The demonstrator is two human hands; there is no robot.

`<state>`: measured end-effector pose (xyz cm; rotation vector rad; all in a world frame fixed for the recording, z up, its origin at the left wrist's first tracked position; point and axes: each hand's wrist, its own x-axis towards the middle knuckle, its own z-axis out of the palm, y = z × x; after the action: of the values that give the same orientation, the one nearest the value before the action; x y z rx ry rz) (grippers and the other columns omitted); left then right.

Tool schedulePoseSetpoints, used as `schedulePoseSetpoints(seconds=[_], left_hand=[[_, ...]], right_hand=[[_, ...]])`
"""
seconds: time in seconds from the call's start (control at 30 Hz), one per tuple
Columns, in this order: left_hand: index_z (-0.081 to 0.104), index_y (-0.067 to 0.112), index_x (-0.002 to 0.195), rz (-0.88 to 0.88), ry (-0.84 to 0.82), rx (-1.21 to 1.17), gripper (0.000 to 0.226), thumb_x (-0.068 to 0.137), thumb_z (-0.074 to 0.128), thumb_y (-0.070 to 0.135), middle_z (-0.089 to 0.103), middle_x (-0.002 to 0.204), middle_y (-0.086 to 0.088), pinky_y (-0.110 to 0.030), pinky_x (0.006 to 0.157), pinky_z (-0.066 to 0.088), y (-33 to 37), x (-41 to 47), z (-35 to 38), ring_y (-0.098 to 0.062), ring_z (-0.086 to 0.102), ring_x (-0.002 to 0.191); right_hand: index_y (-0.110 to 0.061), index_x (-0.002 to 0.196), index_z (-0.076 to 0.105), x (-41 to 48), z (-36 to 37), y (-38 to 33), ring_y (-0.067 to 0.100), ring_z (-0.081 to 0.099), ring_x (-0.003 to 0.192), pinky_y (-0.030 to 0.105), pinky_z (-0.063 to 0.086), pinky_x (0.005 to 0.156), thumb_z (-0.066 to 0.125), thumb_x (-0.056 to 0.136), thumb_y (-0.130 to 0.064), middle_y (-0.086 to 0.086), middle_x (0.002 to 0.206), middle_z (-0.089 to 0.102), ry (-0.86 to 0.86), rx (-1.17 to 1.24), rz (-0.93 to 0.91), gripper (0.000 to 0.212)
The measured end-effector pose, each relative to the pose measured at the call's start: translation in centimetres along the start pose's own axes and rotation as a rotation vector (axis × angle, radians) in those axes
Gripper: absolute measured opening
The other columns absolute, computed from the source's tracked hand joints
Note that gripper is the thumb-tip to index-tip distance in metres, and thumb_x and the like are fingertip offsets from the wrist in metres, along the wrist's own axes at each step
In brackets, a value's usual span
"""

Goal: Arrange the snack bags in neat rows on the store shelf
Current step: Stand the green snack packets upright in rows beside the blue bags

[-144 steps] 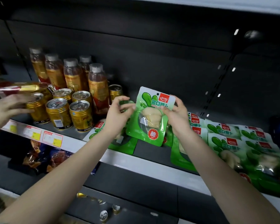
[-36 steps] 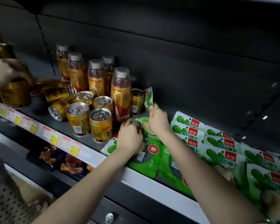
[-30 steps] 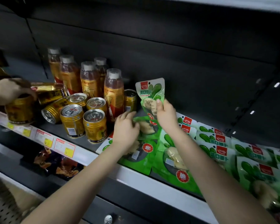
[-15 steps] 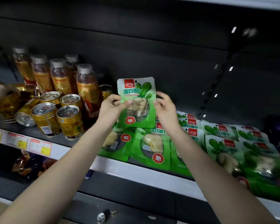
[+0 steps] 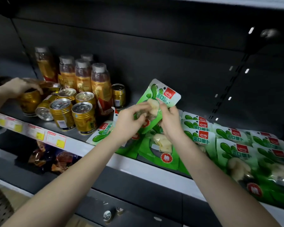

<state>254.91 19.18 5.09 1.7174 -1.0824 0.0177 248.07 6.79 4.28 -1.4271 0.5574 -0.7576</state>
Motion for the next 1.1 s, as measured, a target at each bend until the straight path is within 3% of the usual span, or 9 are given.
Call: schedulePoseSetpoints(seconds=[0.1, 0.2, 0.37, 0.5, 0.6, 0.7, 0.83, 0.93, 1.1], left_hand=[[0.053, 0.021, 0.13, -0.22, 0.081, -0.081, 0.047, 0.085, 0.066, 0.02, 0.057, 0.121, 0.013, -0.018, 0.097, 0.04, -0.8, 0.2, -1.4, -0.003, 0.053, 0.111], [0.058, 0.02, 0.117, -0.402, -0.013, -0.329, 0.038, 0.081, 0.071, 0.021, 0.068, 0.112, 0.003, -0.03, 0.089, 0.053, -1.5, 0.0, -2.4, -0.011, 0.066, 0.098], [0.054, 0.015, 0.113, -0.489, 0.082, -0.215, 0.047, 0.073, 0.078, 0.016, 0.069, 0.103, -0.004, -0.045, 0.085, 0.055, -3.6, -0.5, -3.1, -0.019, 0.067, 0.094], [0.05, 0.013, 0.12, -0.522, 0.127, -0.114, 0.053, 0.075, 0.077, 0.02, 0.066, 0.113, -0.004, -0.039, 0.091, 0.052, -4.3, -0.4, -3.6, -0.019, 0.063, 0.103], [0.046, 0.014, 0.127, -0.464, 0.173, 0.023, 0.054, 0.08, 0.073, 0.018, 0.064, 0.118, -0.002, -0.021, 0.085, 0.045, -4.0, -0.5, -4.1, -0.016, 0.059, 0.108], [0.042, 0.014, 0.13, -0.434, 0.223, 0.125, 0.052, 0.085, 0.067, 0.016, 0.063, 0.121, -0.006, -0.019, 0.08, 0.041, -3.9, -0.5, -4.2, -0.022, 0.059, 0.11], [0.034, 0.012, 0.135, -0.449, 0.221, 0.172, 0.053, 0.089, 0.06, 0.013, 0.061, 0.122, -0.013, -0.033, 0.087, 0.047, -4.8, -0.4, -3.7, -0.031, 0.059, 0.111], [0.027, 0.011, 0.142, -0.506, 0.207, 0.177, 0.057, 0.092, 0.055, 0.017, 0.058, 0.127, -0.014, -0.04, 0.093, 0.047, -5.4, -0.6, -3.1, -0.033, 0.056, 0.115], [0.021, 0.009, 0.146, -0.555, 0.211, 0.163, 0.06, 0.094, 0.051, 0.021, 0.053, 0.132, -0.015, -0.035, 0.095, 0.043, -6.5, -0.8, -2.7, -0.032, 0.052, 0.12]], right_hand=[[-0.027, 0.094, 0.072, -0.4, 0.1, -0.6, 0.022, 0.065, 0.103, 0.045, 0.049, 0.096, 0.064, 0.083, -0.034, 0.001, 0.103, 0.072, -0.079, 0.023, 0.033, 0.015], [-0.02, 0.095, 0.065, -0.8, 0.4, -0.2, 0.02, 0.066, 0.097, 0.034, 0.052, 0.088, 0.063, 0.089, -0.017, 0.0, 0.098, 0.071, -0.18, -0.047, 0.058, 0.007], [-0.019, 0.113, 0.051, -0.5, 1.7, 0.9, 0.019, 0.065, 0.102, 0.044, 0.053, 0.09, 0.072, 0.082, -0.013, 0.002, 0.11, 0.068, -0.209, -0.228, 0.1, 0.037], [-0.018, 0.117, 0.054, -0.3, 2.0, 1.0, 0.016, 0.064, 0.095, 0.033, 0.054, 0.084, 0.052, 0.094, -0.004, 0.002, 0.106, 0.066, -0.216, -0.265, 0.098, 0.027], [-0.01, 0.12, 0.061, 0.9, 1.7, 1.1, 0.02, 0.063, 0.102, 0.033, 0.049, 0.096, 0.042, 0.092, 0.007, 0.005, 0.105, 0.066, -0.096, -0.381, -0.046, 0.038], [-0.011, 0.13, 0.057, 2.3, 2.0, 0.9, 0.022, 0.058, 0.114, 0.026, 0.044, 0.098, 0.042, 0.09, 0.005, 0.008, 0.127, 0.06, -0.095, -0.739, -0.19, 0.045], [-0.011, 0.141, 0.044, 3.7, 3.4, 1.0, 0.024, 0.039, 0.133, 0.026, 0.028, 0.108, 0.046, 0.094, -0.007, 0.008, 0.149, 0.037, -0.252, -1.043, -0.231, 0.047], [-0.01, 0.146, 0.034, 4.3, 4.5, 2.2, 0.027, 0.026, 0.141, 0.032, 0.021, 0.114, 0.043, 0.098, -0.02, 0.013, 0.155, 0.024, -0.412, -1.183, -0.16, 0.05], [-0.007, 0.146, 0.033, 4.3, 5.5, 3.7, 0.023, 0.03, 0.14, 0.03, 0.019, 0.116, 0.028, 0.103, -0.02, 0.01, 0.152, 0.034, -0.497, -1.199, -0.152, 0.046]])
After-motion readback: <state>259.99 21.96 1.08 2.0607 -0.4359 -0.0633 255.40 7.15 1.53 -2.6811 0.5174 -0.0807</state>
